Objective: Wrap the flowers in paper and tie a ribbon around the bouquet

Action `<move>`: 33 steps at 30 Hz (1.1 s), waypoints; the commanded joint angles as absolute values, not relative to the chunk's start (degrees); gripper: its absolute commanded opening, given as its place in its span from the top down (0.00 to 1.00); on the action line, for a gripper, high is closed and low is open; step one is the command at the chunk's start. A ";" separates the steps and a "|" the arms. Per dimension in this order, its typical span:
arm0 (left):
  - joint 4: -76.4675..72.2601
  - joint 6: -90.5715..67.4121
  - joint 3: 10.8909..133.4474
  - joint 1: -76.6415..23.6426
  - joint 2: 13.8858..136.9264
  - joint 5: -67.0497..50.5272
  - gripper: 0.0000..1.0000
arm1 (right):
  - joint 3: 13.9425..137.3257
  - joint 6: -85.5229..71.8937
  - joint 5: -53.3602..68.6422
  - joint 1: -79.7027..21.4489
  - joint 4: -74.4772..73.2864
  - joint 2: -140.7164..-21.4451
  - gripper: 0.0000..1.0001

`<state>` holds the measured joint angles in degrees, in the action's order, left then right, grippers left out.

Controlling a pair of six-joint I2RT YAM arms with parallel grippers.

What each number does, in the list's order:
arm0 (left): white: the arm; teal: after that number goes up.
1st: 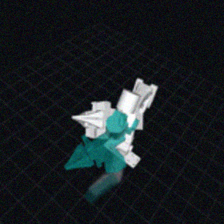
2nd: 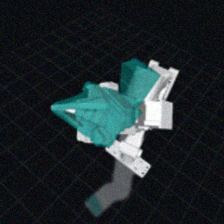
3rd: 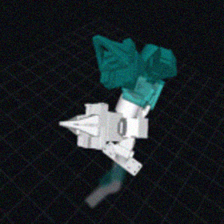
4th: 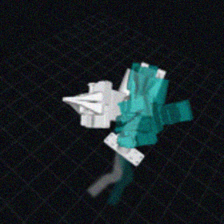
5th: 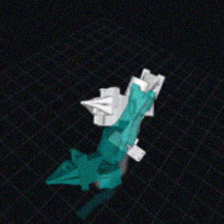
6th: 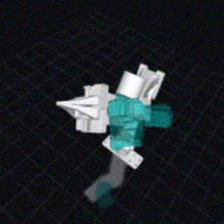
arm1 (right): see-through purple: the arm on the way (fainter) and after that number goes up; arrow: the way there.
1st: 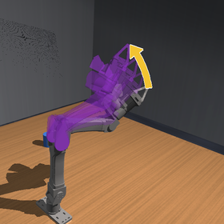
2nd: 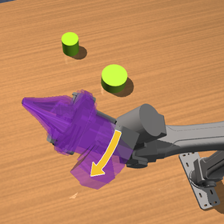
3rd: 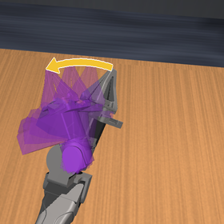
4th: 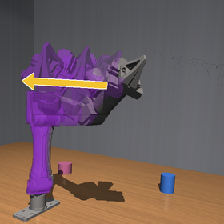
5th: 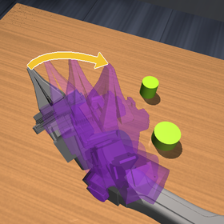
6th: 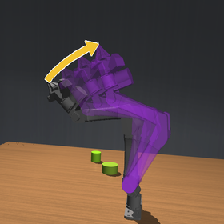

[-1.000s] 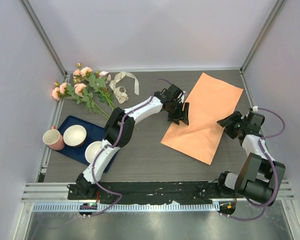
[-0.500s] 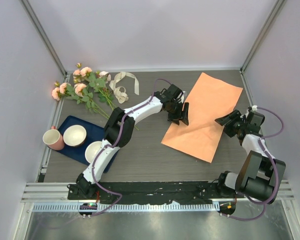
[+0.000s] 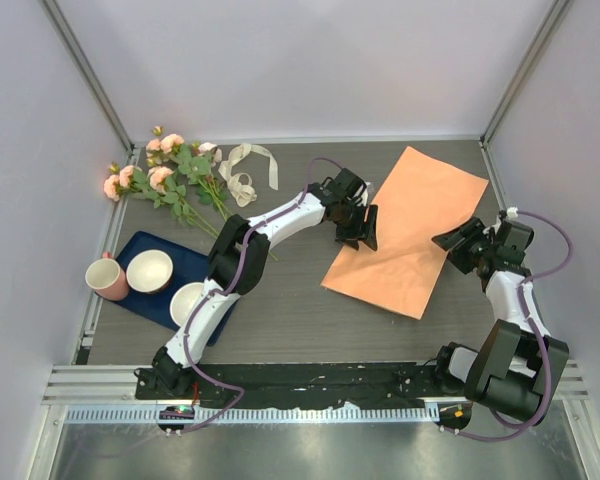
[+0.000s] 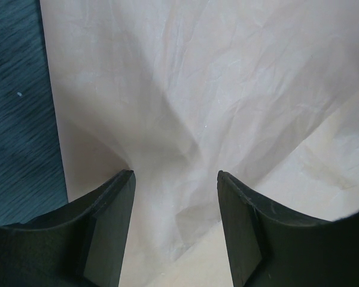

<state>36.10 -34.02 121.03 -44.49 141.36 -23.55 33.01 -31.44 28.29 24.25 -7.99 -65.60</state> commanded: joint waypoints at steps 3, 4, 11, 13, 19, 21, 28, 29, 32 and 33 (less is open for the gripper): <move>37.27 -32.96 119.53 -44.82 142.73 -22.68 0.38 | 35.86 -28.48 24.62 24.43 -11.50 -63.72 0.40; 37.18 -32.96 119.53 -44.74 142.65 -22.76 0.38 | 36.29 -28.04 23.74 24.43 -12.04 -63.29 0.40; 37.18 -32.96 119.53 -44.74 142.91 -22.94 0.38 | 36.65 -27.95 23.99 24.52 -12.75 -62.40 0.40; 37.26 -32.96 119.44 -44.74 143.00 -22.94 0.38 | 36.39 -27.95 24.08 24.43 -12.83 -62.58 0.40; 37.09 -33.05 119.53 -44.74 142.91 -23.12 0.38 | 34.81 -30.40 26.53 24.43 -9.76 -65.03 0.40; 37.00 -33.13 119.53 -44.74 142.82 -23.38 0.39 | 33.93 -31.90 28.38 24.43 -6.69 -65.91 0.40; 36.74 -33.13 118.83 -44.91 142.30 -23.82 0.39 | 28.40 -39.72 32.52 24.43 6.76 -66.53 0.40; 36.65 -33.22 118.65 -44.83 142.21 -23.82 0.39 | 28.13 -39.81 32.26 24.43 6.94 -66.62 0.40; 36.30 -33.13 118.13 -44.91 141.86 -23.99 0.39 | 26.81 -39.90 30.85 24.52 7.21 -66.71 0.40; 36.21 -33.13 118.04 -44.83 141.77 -23.99 0.39 | 26.55 -39.99 30.41 24.52 7.21 -66.71 0.41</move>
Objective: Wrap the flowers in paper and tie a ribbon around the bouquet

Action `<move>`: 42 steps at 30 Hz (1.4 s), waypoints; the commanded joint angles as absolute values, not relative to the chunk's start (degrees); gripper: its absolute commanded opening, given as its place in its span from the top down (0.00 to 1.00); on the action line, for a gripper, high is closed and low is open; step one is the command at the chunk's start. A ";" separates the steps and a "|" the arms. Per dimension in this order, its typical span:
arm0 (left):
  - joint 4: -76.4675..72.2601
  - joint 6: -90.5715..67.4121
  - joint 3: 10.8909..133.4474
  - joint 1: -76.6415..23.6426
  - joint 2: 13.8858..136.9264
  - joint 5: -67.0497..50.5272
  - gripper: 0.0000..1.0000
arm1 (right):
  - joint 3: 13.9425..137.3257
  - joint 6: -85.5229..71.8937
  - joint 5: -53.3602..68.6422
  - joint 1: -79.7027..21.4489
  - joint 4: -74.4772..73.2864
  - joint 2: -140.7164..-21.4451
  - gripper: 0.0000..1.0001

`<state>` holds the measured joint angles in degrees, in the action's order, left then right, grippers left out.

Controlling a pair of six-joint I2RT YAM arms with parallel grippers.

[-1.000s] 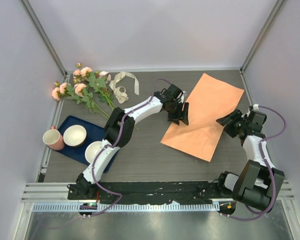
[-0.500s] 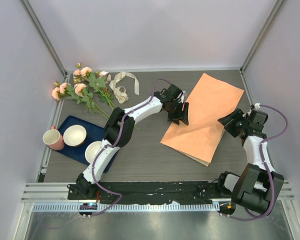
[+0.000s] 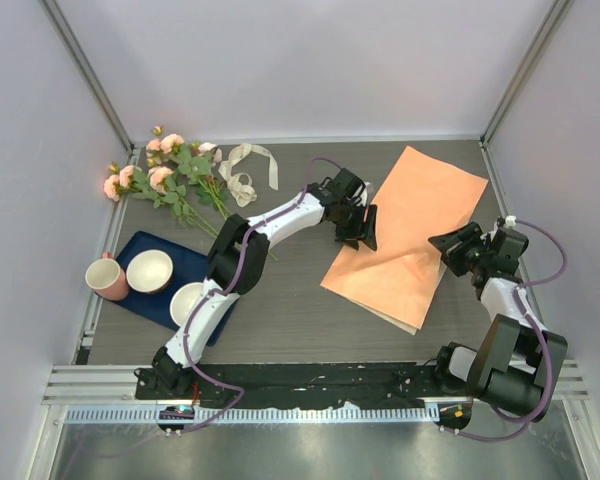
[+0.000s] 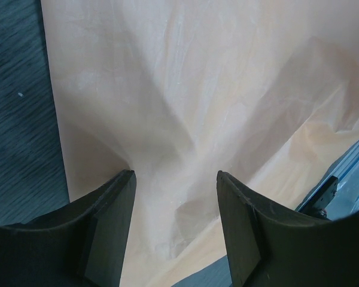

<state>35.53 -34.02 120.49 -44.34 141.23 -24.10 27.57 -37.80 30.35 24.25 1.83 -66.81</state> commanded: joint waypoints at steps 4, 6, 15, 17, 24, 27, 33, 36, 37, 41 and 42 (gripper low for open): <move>36.21 -33.13 117.86 -44.91 141.24 -24.34 0.39 | 26.10 -39.03 28.31 24.52 7.56 -66.18 0.55; 36.38 -33.05 117.95 -45.00 140.45 -24.69 0.38 | 26.98 -37.63 26.12 24.52 5.55 -66.18 0.90; 34.19 -33.84 116.55 -46.41 132.02 -20.48 0.25 | 43.14 -25.58 6.16 20.49 -24.86 -58.62 0.99; 33.93 -34.45 116.02 -46.14 130.26 -19.95 0.25 | 48.23 -24.00 2.49 17.51 -29.15 -58.80 0.99; 26.73 -37.08 106.01 -43.52 117.09 -18.37 0.23 | 66.42 -19.88 -9.20 2.13 -38.22 -68.69 1.00; 23.22 -38.93 99.69 -40.88 109.62 -17.49 0.20 | 75.83 -18.20 -15.70 -6.99 -43.23 -76.96 1.00; 17.76 -39.29 86.94 -37.45 96.53 -16.44 0.06 | 90.07 -19.42 -21.35 -17.12 -46.58 -90.59 1.00; 16.36 -38.76 82.80 -36.57 91.95 -16.61 0.04 | 97.80 -22.58 -21.80 -20.91 -48.25 -97.81 1.00; 16.00 -38.50 81.14 -36.39 90.98 -16.87 0.04 | 101.48 -23.37 -22.41 -22.57 -49.12 -99.30 1.00; 10.82 -36.22 76.83 -36.30 86.67 -21.08 0.00 | 109.15 -26.10 -25.31 -24.43 -51.50 -105.28 0.98; 7.94 -35.60 75.77 -37.08 85.96 -22.05 0.00 | 110.20 -27.06 -25.40 -24.52 -51.76 -105.81 0.97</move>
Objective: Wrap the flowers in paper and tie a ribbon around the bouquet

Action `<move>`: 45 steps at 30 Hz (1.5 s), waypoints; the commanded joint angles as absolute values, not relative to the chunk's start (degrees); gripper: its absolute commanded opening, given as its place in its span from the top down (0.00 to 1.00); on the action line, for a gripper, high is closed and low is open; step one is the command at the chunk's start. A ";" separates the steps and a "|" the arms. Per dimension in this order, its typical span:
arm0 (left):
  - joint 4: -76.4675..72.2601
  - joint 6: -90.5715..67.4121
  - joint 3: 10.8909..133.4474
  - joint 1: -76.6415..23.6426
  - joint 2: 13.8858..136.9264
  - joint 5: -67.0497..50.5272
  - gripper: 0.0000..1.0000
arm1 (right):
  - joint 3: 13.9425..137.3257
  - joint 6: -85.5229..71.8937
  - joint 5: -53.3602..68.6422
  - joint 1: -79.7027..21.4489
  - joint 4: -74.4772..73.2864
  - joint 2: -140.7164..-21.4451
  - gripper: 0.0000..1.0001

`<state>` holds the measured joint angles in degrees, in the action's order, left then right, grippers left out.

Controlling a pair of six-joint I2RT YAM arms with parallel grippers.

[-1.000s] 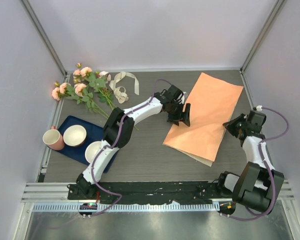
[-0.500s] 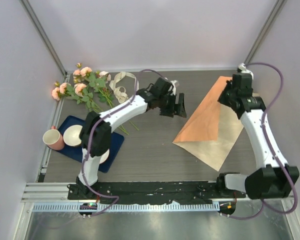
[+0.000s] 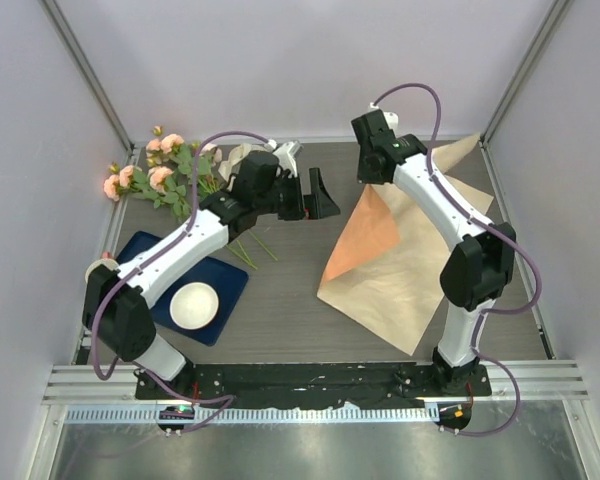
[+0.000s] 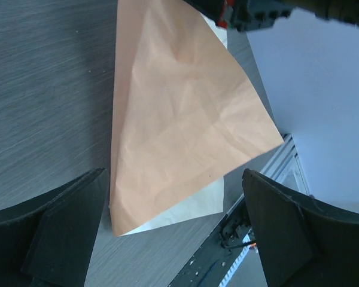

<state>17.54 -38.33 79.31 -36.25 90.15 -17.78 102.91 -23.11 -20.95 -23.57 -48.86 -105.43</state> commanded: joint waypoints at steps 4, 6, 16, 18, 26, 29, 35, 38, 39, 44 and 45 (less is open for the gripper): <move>-2.78 -28.23 66.65 -43.49 82.10 -14.61 0.00 | 115.22 -29.00 -24.44 -24.79 -53.96 -108.01 0.97; -7.97 -20.18 64.34 -50.14 80.34 -6.01 0.00 | 116.10 -29.53 -24.78 -24.96 -54.66 -108.80 0.97; -18.63 7.01 68.45 -68.64 95.00 43.99 0.00 | 117.33 -31.55 -23.82 -25.05 -56.42 -108.55 0.96; -20.56 8.34 70.13 -68.82 98.59 47.18 0.02 | 117.07 -31.46 -23.82 -25.05 -56.43 -108.37 0.96; -23.90 9.41 71.98 -68.64 100.55 55.28 0.55 | 115.84 -30.59 -23.29 -25.05 -55.64 -107.84 0.96; -22.43 8.09 71.54 -67.51 99.58 54.94 0.69 | 115.40 -30.15 -22.42 -25.05 -54.58 -107.49 0.96; -15.23 0.37 71.19 -64.52 96.69 49.06 0.99 | 115.05 -29.10 -19.60 -25.05 -53.44 -107.49 0.93; -11.53 -8.33 69.44 -61.10 94.14 42.03 1.00 | 114.52 -27.78 -17.15 -24.79 -52.30 -107.05 0.88; -10.82 -10.18 68.22 -60.04 92.39 39.58 1.00 | 114.35 -27.51 -16.36 -24.61 -52.03 -107.14 0.86; -8.71 -21.69 63.38 -51.44 88.16 31.04 1.00 | 112.77 -26.45 -9.60 -21.98 -48.61 -105.04 0.37; -8.35 -23.19 62.93 -49.94 87.81 29.98 1.00 | 112.07 -26.37 -8.28 -21.36 -47.12 -104.33 0.32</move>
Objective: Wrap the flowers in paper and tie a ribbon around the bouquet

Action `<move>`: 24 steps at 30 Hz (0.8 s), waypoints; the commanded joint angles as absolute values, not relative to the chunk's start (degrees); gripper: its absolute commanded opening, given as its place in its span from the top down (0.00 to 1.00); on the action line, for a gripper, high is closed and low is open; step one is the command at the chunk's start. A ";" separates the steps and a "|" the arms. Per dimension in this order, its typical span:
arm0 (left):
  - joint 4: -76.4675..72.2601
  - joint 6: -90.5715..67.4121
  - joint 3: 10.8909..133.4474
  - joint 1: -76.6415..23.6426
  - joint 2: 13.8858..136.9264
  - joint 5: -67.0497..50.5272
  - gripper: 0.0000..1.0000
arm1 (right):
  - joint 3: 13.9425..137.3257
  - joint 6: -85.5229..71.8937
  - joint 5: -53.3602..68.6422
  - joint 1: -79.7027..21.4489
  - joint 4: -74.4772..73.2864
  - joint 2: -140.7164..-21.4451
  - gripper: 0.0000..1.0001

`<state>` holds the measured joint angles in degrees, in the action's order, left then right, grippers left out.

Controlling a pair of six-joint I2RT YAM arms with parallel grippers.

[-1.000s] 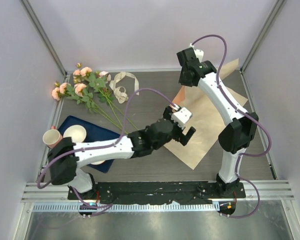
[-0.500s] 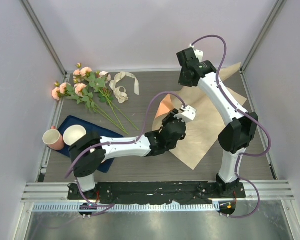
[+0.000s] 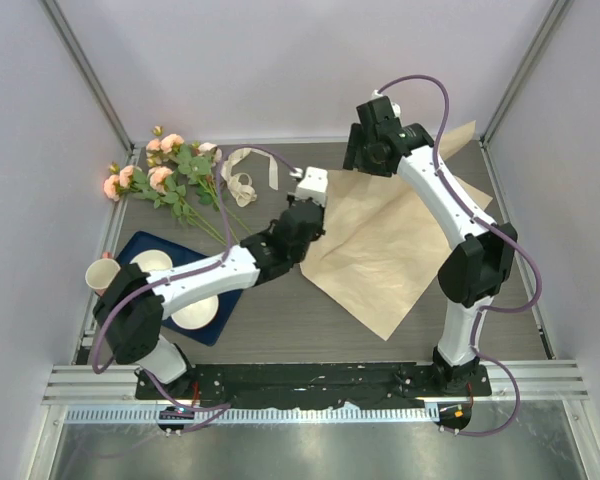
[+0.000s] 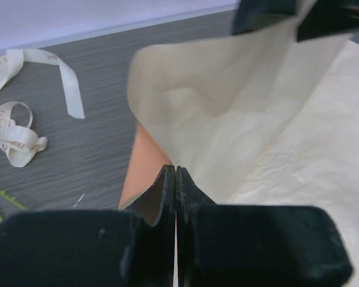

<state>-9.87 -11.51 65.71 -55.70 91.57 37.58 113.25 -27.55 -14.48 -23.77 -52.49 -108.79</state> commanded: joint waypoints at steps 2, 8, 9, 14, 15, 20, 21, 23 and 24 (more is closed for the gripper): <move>-7.91 -26.96 61.97 -45.91 87.63 26.20 1.00 | 111.01 -26.02 -6.25 -19.52 -45.71 -101.53 0.20; -4.93 -34.52 58.19 -39.03 87.98 25.57 1.00 | 96.09 -23.73 -9.49 -12.42 -37.63 -88.88 0.06; -4.14 -35.15 57.92 -38.41 88.07 26.01 1.00 | 89.89 -24.51 -9.84 -11.00 -35.27 -85.38 0.05; -1.59 -37.79 56.86 -36.30 87.63 28.30 1.00 | 74.99 -24.09 -9.58 -4.75 -32.61 -79.28 0.06; -1.58 -37.79 57.04 -36.04 87.54 24.65 1.00 | 72.88 -23.73 -9.41 -4.75 -31.39 -78.93 0.06; -6.58 -36.64 57.15 -35.77 87.63 -3.23 0.45 | 71.36 -33.00 7.81 -4.83 -20.84 -84.27 0.06; -7.81 -37.78 55.48 -35.86 85.54 -4.12 0.31 | 71.37 -35.22 8.34 -4.83 -18.57 -85.42 0.06; -14.13 -39.20 49.87 -35.86 82.98 -6.33 0.22 | 69.54 -41.62 8.87 -6.15 -15.31 -87.61 0.06; -14.85 -39.37 48.79 -35.86 80.53 -5.72 0.18 | 69.09 -43.14 9.40 -6.67 -11.64 -88.24 0.06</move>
